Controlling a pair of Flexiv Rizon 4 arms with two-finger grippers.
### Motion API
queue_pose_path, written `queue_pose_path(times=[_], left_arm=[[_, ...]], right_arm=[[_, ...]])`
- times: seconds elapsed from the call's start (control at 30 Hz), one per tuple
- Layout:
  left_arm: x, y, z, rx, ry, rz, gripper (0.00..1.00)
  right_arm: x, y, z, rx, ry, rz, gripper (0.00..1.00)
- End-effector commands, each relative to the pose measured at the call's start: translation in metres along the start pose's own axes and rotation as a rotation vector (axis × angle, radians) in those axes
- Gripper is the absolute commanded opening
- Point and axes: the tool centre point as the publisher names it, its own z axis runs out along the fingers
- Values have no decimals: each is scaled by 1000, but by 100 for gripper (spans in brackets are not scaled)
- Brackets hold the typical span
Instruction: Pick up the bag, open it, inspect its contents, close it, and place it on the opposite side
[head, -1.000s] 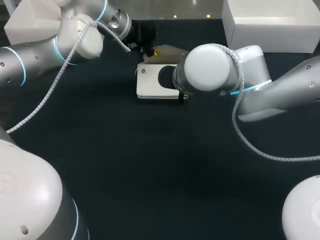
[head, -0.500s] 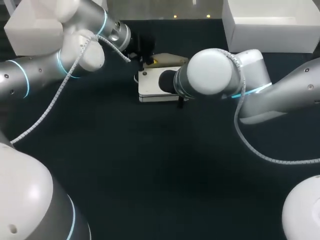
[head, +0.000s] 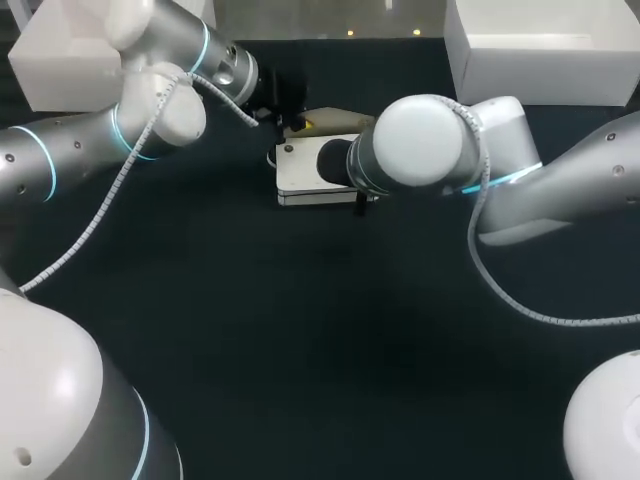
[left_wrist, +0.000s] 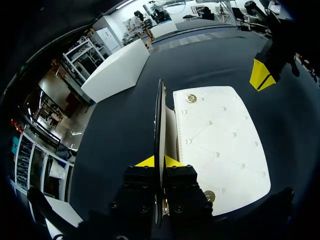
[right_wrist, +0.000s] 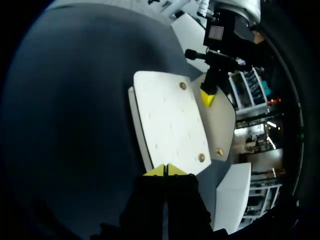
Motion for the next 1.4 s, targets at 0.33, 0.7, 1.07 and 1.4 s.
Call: queue_pose_path(times=[0.33, 0.7, 1.07, 1.4], left_arm=[[-15, 10, 10, 14, 30, 91, 0], [-10, 12, 19, -17, 77, 119, 0], [-3, 12, 19, -16, 97, 124, 0], [0, 11, 19, -11, 112, 132, 0]], right_arm=[[21, 6, -2, -27, -42, -91, 0], [32, 7, 10, -11, -64, -140, 32], [28, 4, 19, -1, -84, -142, 43], [22, 1, 30, -3, -94, -142, 38]])
